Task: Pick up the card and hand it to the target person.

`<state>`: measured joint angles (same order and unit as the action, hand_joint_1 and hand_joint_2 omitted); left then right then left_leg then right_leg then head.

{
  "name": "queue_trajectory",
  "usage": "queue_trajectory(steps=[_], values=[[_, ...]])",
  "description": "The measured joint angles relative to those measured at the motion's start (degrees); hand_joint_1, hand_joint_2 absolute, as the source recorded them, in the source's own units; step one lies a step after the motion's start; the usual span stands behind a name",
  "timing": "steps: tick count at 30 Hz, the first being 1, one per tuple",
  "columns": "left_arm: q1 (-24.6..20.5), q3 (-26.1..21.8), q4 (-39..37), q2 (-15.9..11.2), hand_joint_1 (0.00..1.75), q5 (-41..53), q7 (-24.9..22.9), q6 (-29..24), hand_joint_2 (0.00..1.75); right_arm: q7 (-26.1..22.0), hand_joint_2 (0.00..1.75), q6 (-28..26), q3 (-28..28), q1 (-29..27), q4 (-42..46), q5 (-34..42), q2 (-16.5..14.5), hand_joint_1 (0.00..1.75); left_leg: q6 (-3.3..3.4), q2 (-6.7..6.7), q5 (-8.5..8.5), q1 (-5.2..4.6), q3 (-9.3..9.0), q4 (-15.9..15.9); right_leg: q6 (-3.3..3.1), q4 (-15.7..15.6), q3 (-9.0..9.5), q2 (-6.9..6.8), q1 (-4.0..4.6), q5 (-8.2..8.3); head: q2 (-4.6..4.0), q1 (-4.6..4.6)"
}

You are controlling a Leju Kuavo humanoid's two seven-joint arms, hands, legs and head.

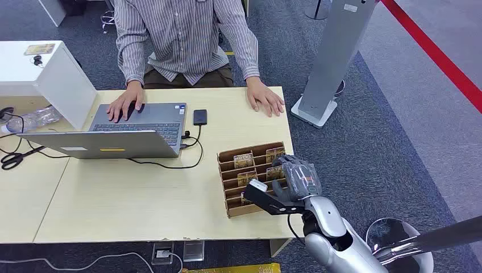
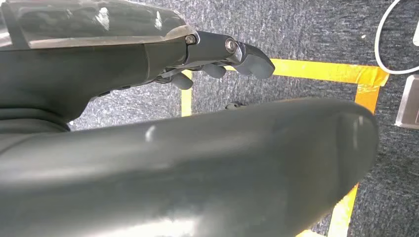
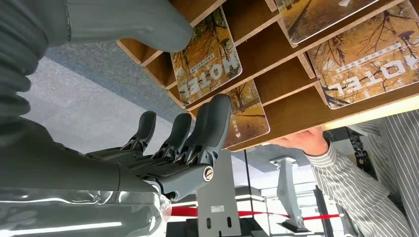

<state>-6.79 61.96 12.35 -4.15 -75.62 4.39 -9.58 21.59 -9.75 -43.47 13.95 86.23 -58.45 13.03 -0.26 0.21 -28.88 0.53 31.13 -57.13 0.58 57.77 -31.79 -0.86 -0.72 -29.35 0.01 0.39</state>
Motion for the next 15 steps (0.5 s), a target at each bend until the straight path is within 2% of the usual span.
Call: queue_trajectory(steps=[10,15], values=[[-0.1,0.0,0.0,0.0,0.00,0.0,0.0,0.0,0.00,0.0,1.75,0.0,0.0,-0.1,0.0,0.0,0.0,0.80,0.00,0.00,0.00,0.00,0.00,0.0,0.00,0.0,0.00,0.00,0.00,0.00,-0.01,0.01],[-0.2,0.0,0.0,0.1,0.00,0.0,-0.2,0.0,0.00,0.0,1.75,0.1,0.0,-0.2,-0.2,0.2,0.0,0.74,0.00,0.00,0.00,0.00,0.00,0.0,0.00,0.0,0.00,0.00,0.00,0.00,-0.01,-0.01]])
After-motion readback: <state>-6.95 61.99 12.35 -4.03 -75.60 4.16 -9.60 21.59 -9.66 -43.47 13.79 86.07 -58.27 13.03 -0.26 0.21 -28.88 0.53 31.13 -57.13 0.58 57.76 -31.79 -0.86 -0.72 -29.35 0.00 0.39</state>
